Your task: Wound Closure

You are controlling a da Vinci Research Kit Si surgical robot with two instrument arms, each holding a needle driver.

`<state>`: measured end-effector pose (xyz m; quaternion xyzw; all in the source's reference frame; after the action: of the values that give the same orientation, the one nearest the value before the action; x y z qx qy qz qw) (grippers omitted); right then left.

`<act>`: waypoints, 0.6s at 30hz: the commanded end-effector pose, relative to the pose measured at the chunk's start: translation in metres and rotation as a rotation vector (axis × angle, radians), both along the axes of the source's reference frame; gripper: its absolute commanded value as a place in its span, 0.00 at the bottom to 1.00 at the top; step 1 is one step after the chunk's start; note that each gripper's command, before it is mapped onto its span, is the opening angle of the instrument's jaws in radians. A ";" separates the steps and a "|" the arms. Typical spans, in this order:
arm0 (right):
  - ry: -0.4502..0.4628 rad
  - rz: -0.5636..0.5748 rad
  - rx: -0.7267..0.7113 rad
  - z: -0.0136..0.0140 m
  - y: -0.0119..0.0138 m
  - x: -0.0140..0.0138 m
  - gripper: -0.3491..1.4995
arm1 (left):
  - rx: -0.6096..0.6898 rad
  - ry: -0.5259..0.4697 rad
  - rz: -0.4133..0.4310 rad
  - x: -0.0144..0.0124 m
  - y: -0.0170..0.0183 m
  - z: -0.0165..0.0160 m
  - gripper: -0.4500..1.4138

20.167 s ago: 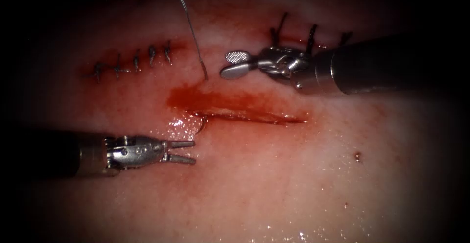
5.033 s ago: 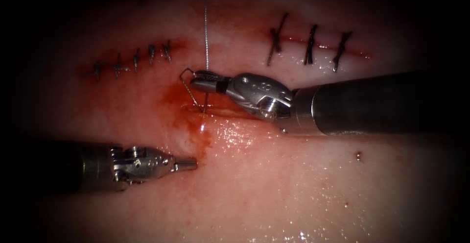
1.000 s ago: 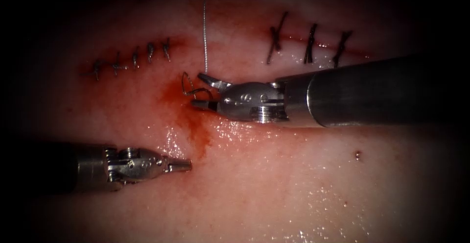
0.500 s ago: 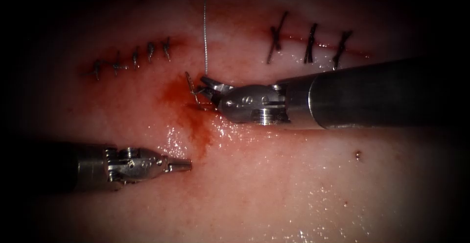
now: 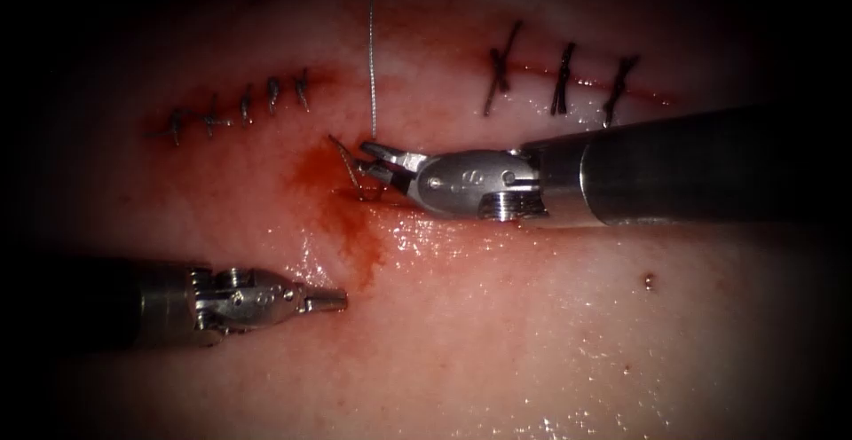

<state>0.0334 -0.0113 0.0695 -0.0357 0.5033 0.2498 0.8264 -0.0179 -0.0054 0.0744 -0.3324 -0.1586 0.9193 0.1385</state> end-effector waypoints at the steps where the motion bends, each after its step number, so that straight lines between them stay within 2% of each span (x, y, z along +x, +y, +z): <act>1: 0.032 0.012 0.027 0.0010 -0.0004 0.0005 0.00 | 0.003 0.000 0.001 -0.0005 -0.0008 0.0005 0.00; 5: 0.115 0.051 0.135 0.0016 0.0000 0.0004 0.00 | 0.002 0.001 0.000 -0.0006 -0.0009 0.0006 0.00; 11: 0.165 0.098 0.336 0.0020 0.0002 0.0004 0.00 | 0.002 0.001 0.000 -0.0006 -0.0009 0.0006 0.00; 13: 0.211 0.132 0.441 0.0024 0.0006 0.0005 0.00 | 0.002 0.001 0.000 -0.0006 -0.0009 0.0006 0.00; 18: 0.278 0.112 0.573 0.0035 0.0012 0.0012 0.00 | 0.001 0.001 0.000 -0.0006 -0.0010 0.0007 0.00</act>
<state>0.0338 -0.0097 0.0727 0.2111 0.5185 0.4305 0.7080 -0.0179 -0.0056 0.0746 -0.3318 -0.1572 0.9197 0.1390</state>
